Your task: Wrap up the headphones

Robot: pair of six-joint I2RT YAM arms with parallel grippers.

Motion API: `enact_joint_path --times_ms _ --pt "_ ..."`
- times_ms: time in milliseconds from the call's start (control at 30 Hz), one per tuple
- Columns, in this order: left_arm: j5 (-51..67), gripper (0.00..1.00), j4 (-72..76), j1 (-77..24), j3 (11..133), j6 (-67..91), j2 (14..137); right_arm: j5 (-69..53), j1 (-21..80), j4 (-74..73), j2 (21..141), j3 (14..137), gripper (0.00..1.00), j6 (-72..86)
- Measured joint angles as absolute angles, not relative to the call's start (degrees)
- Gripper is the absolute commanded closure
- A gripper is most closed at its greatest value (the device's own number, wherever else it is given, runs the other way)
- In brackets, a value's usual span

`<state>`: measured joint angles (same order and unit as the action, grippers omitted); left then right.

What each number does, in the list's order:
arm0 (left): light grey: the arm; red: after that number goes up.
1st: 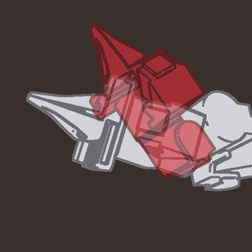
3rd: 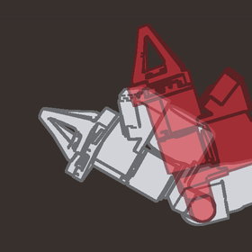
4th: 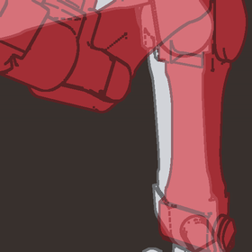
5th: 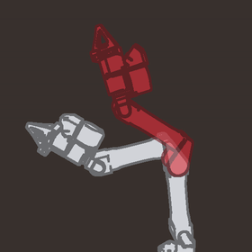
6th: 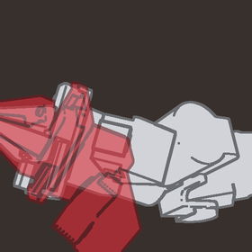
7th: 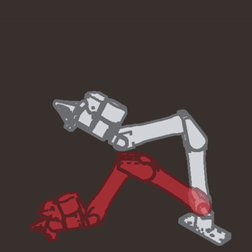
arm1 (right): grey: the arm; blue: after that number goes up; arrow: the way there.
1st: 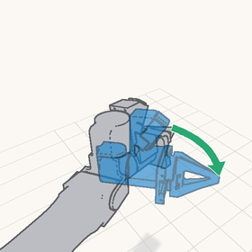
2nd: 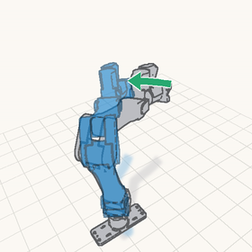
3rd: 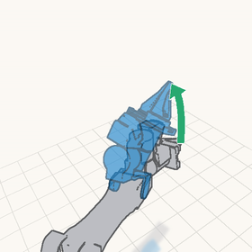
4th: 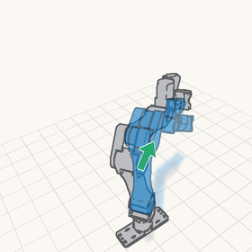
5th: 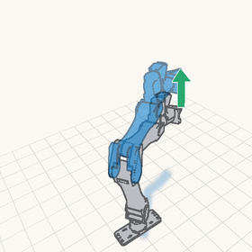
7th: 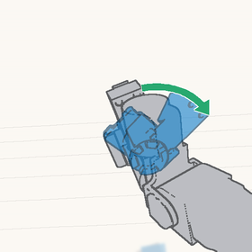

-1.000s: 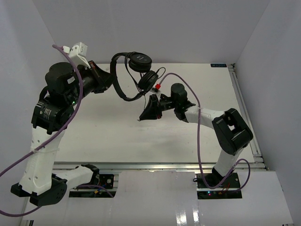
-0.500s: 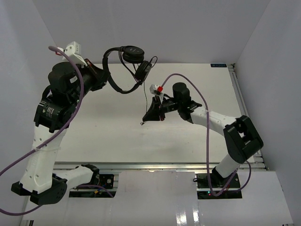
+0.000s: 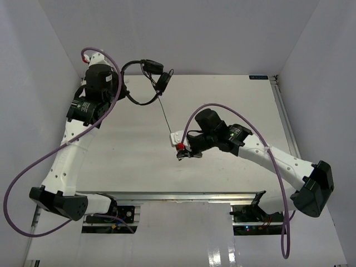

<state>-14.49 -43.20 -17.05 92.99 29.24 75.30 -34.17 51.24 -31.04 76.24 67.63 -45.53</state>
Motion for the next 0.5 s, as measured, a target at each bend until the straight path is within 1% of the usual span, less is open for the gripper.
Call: enact_joint_path --times_ms 233,367,500 --pt "-14.03 1.00 -40.97 -15.84 87.45 26.93 78.51 -16.52 56.31 -45.05 76.23 79.42 0.92 -61.14" --pt "-11.99 1.00 -39.45 -15.84 82.50 24.71 78.43 -8.22 60.01 -47.23 76.48 87.18 0.92 -66.17" --pt "-7.69 1.00 -38.48 -15.86 76.37 21.76 78.41 0.04 61.34 -45.99 77.94 91.27 0.92 -69.56"
